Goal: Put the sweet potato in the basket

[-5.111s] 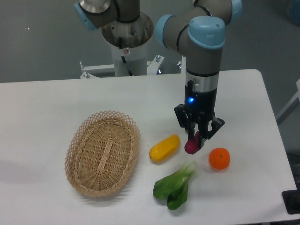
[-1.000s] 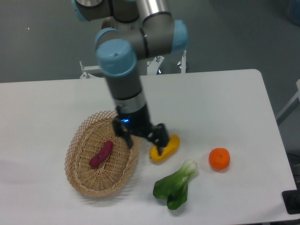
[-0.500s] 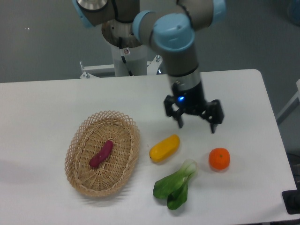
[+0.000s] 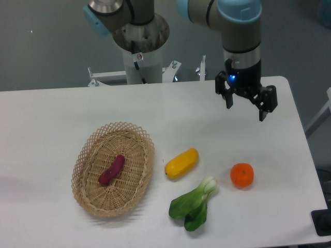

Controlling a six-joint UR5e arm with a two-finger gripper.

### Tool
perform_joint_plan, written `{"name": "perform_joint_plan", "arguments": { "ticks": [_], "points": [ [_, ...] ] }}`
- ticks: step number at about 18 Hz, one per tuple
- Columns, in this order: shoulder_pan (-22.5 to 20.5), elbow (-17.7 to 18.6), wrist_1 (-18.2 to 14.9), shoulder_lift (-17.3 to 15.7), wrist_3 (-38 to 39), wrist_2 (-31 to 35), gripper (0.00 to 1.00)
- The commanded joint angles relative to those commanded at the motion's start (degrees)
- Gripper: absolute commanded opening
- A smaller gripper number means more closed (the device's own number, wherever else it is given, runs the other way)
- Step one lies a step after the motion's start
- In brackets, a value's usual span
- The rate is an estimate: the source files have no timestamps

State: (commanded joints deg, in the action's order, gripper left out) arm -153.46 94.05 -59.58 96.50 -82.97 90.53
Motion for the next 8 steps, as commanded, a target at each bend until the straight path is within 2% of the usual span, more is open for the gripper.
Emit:
{"name": "perform_joint_plan", "arguments": {
  "ticks": [2, 8],
  "points": [
    [0.0, -0.2, -1.0, 0.1, -0.1, -0.4, 1.0],
    [0.4, -0.2, -0.3, 0.1, 0.0, -0.6, 1.0]
  ]
}}
